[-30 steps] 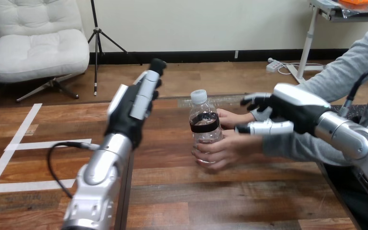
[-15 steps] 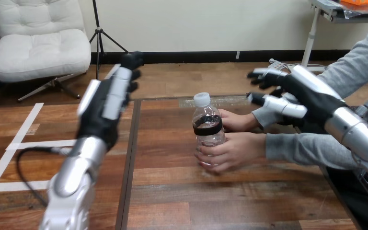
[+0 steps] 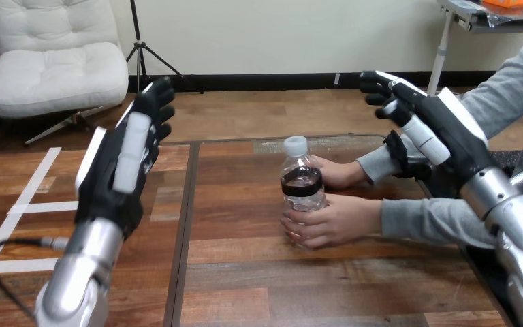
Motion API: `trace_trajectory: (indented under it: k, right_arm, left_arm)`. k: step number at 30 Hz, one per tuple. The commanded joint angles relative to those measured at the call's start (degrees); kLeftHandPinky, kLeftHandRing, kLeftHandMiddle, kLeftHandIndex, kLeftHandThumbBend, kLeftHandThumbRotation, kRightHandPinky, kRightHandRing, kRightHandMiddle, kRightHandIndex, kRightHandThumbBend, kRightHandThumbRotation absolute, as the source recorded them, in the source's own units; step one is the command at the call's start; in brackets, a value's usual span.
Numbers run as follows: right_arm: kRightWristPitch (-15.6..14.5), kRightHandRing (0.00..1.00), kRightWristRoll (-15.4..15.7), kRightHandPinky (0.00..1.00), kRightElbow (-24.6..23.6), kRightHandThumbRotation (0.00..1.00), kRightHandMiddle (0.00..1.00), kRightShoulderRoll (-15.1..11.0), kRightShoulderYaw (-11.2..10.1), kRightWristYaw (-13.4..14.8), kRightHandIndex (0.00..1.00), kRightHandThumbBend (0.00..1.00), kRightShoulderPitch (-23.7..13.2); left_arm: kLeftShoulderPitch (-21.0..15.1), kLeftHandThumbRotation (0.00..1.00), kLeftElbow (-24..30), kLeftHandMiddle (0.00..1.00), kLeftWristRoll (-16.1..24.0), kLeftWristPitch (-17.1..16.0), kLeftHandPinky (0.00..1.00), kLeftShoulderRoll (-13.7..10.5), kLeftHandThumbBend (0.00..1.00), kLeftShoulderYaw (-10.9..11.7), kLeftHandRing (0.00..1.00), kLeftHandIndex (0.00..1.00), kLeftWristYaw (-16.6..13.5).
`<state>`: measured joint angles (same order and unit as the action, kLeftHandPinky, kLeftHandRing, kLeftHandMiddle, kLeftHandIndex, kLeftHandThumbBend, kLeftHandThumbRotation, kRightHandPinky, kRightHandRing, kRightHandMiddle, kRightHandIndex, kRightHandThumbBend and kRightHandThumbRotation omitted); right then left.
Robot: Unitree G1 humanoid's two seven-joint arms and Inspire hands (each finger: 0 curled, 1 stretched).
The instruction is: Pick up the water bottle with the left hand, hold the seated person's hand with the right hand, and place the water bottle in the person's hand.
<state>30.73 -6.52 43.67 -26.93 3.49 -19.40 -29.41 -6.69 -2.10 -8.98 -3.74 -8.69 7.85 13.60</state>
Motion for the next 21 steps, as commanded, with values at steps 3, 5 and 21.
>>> trace_trajectory:
  k: [3, 5, 21]
  right_arm:
    - [-5.74, 0.90, -11.78, 0.90, -14.55, 1.00, 0.90, 5.99, -4.86, -3.51, 0.91, 1.00, 3.84]
    - [-7.41, 0.90, -13.64, 0.90, -17.29, 1.00, 0.90, 6.73, -5.22, -3.63, 0.91, 1.00, 5.28]
    - [-14.40, 0.90, -19.79, 0.89, -34.14, 1.00, 0.90, 10.22, -4.57, -3.43, 0.90, 0.95, 16.78]
  left_arm:
    - [4.27, 0.96, 10.81, 0.95, -3.02, -0.16, 0.99, -0.01, 0.81, 0.22, 0.97, 0.92, 0.96]
    - [5.59, 0.96, 12.19, 0.95, -3.76, -0.25, 0.99, 0.33, 0.80, 0.34, 0.97, 0.92, 0.97]
    - [14.34, 0.95, 19.29, 0.92, -4.38, -4.16, 1.00, 6.01, 0.74, -0.37, 0.95, 0.91, -4.07]
